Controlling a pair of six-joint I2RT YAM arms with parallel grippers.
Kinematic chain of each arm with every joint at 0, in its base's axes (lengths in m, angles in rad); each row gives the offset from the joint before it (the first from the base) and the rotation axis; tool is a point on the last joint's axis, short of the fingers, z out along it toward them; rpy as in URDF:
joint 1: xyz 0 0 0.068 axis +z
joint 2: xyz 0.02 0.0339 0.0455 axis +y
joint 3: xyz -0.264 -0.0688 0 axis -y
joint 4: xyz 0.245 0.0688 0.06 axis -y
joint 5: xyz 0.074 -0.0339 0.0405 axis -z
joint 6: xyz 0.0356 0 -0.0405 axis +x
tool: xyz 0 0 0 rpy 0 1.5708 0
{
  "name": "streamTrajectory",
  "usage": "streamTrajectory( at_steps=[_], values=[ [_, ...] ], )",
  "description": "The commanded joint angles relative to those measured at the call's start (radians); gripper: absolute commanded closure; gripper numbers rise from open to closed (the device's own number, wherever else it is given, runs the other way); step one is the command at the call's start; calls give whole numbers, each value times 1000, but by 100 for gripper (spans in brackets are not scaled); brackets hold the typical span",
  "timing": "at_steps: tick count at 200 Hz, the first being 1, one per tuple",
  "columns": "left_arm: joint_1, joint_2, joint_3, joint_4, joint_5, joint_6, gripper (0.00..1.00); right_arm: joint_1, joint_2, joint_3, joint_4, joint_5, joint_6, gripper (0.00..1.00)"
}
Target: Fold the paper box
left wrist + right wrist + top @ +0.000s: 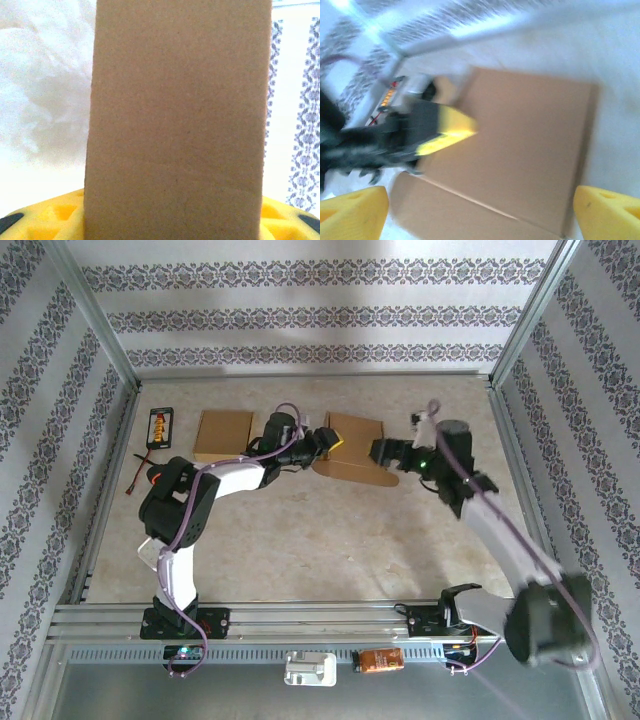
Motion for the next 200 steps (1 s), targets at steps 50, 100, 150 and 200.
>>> streamTrajectory(
  at_steps=[50, 100, 150, 200],
  values=[
    [62, -226, -52, -415, -228, -129, 77, 385, 37, -147, 113, 378, -1229, 2],
    [62, -217, -117, -279, -171, -265, 77, 415, 383, -26, 379, 626, -1383, 2],
    [62, -224, -145, -232, -146, -324, 78, 421, 565, 57, 495, 680, -1441, 18],
    [62, -241, -160, -195, -140, -360, 77, 429, 540, 38, 496, 666, -1421, 51]
  ],
)
